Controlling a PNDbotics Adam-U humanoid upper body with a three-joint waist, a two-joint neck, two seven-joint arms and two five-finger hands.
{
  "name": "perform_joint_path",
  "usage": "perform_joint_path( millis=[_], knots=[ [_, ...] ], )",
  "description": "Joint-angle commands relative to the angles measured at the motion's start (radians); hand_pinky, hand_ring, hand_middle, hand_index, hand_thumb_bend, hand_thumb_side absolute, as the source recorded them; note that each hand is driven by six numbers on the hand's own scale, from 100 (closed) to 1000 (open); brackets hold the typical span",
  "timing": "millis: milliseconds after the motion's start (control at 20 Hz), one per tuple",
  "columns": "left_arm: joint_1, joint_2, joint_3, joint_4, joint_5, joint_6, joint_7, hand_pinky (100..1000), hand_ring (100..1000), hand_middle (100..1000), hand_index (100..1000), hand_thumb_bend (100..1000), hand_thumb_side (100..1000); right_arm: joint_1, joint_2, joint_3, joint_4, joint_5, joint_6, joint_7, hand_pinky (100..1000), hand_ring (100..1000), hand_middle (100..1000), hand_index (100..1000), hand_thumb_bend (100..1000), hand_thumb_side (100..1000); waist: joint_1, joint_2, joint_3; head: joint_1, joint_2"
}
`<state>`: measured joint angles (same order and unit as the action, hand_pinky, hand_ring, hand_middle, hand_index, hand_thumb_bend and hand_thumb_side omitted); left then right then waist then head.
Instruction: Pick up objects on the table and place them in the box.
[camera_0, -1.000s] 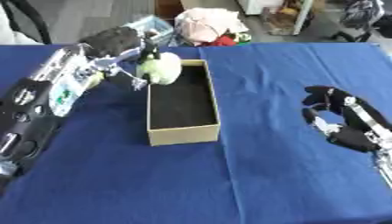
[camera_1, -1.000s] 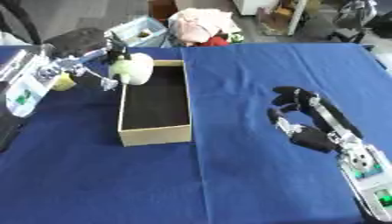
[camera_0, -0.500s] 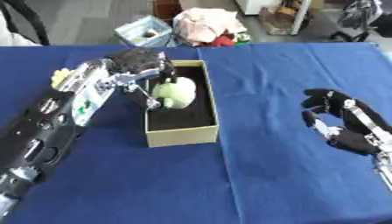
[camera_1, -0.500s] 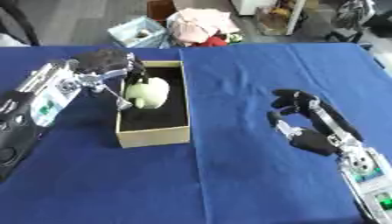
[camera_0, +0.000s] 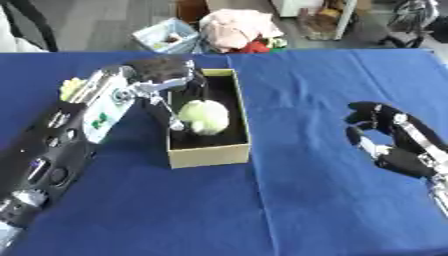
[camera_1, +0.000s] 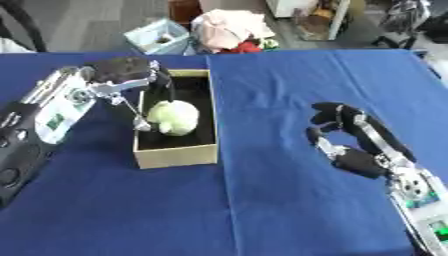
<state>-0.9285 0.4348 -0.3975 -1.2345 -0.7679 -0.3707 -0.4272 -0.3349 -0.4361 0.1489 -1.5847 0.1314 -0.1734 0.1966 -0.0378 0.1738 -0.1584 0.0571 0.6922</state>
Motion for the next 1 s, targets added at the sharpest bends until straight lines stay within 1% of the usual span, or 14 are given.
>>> perform_joint_path(
  millis=[50, 150, 300, 450, 650, 800, 1000],
  knots=[
    [-0.030, 0.040, 0.020, -0.040, 0.026, 0.010, -0.005, 634, 490, 488, 637, 822, 100, -0.012, -0.018, -0.008, -0.012, -0.004, -0.002, 0.000, 729, 770, 662, 864, 234, 526, 0.000, -0.013, 0.001, -0.003, -0.011],
    [-0.031, 0.056, 0.027, -0.055, 0.028, 0.016, -0.003, 635, 492, 489, 637, 787, 100, -0.011, -0.018, -0.009, -0.012, -0.004, -0.002, -0.001, 729, 770, 662, 864, 234, 526, 0.000, -0.013, 0.003, -0.004, -0.012],
    [-0.030, 0.093, 0.050, -0.066, 0.023, 0.035, 0.015, 635, 491, 488, 636, 772, 100, -0.008, -0.021, -0.011, -0.011, -0.004, -0.002, -0.003, 729, 770, 662, 864, 233, 526, 0.001, -0.014, 0.007, -0.007, -0.013],
    [-0.027, 0.143, 0.079, -0.055, 0.004, 0.060, 0.037, 633, 489, 484, 633, 706, 100, -0.003, -0.024, -0.014, -0.011, -0.003, -0.002, -0.006, 729, 770, 662, 864, 233, 525, 0.004, -0.016, 0.012, -0.012, -0.013],
    [-0.016, 0.197, 0.125, 0.003, -0.042, 0.092, 0.070, 628, 484, 477, 627, 614, 100, 0.001, -0.027, -0.016, -0.011, -0.002, -0.002, -0.008, 729, 770, 662, 864, 232, 525, 0.007, -0.019, 0.018, -0.020, -0.013],
    [-0.006, 0.221, 0.153, 0.059, -0.078, 0.105, 0.089, 628, 485, 478, 628, 593, 100, 0.003, -0.028, -0.017, -0.010, -0.002, -0.002, -0.010, 729, 770, 662, 864, 232, 525, 0.007, -0.020, 0.021, -0.022, -0.014],
    [0.006, 0.233, 0.188, 0.148, -0.123, 0.114, 0.101, 626, 484, 475, 622, 542, 100, 0.006, -0.029, -0.019, -0.010, -0.002, -0.001, -0.012, 729, 770, 662, 864, 232, 525, 0.006, -0.019, 0.023, -0.026, -0.014]
  ],
)
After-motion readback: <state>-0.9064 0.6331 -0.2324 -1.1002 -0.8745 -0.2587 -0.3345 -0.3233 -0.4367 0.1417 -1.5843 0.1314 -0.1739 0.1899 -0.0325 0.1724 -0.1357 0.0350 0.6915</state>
